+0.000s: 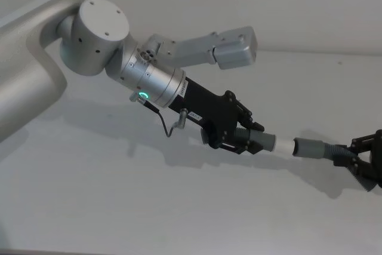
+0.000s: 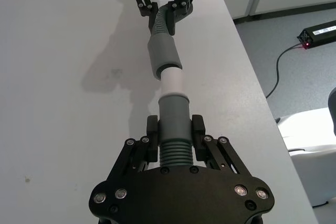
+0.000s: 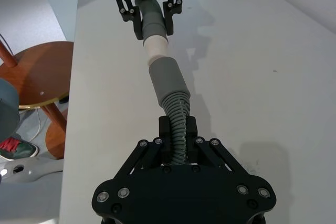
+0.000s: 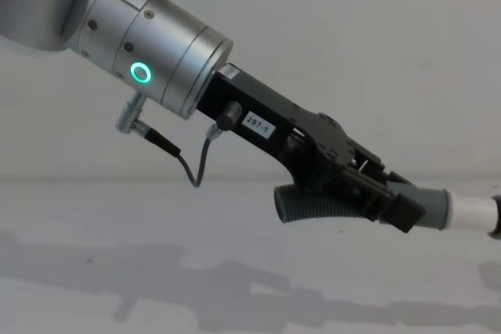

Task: Use both hands to pick up one end of the pipe from the table, align the ends, and insert them.

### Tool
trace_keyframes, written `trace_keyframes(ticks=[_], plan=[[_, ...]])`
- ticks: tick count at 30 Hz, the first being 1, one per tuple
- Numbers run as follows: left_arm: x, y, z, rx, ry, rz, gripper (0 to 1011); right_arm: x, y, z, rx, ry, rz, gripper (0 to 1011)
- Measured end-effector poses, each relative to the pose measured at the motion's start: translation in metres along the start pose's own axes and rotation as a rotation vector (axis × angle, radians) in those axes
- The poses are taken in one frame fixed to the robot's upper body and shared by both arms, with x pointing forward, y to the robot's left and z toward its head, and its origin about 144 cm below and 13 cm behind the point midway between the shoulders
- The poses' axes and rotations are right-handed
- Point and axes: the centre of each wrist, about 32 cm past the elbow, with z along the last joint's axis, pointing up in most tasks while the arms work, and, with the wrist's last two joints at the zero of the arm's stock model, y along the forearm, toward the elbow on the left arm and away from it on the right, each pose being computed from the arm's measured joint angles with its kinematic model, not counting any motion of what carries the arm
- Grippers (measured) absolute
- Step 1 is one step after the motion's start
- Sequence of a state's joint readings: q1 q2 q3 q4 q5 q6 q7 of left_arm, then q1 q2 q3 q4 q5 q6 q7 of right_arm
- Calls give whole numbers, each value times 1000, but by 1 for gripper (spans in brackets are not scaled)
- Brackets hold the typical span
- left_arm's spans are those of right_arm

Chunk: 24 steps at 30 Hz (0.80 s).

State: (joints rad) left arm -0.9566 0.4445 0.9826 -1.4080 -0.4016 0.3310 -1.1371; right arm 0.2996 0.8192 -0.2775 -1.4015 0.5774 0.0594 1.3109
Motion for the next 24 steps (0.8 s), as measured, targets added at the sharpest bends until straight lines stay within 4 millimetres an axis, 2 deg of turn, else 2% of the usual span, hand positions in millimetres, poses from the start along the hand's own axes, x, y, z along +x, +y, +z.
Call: trace_keyframes(ticks=[24], plan=[[2, -5, -1, 18, 15, 27, 368, 0, 0, 0, 0, 0, 0, 158]])
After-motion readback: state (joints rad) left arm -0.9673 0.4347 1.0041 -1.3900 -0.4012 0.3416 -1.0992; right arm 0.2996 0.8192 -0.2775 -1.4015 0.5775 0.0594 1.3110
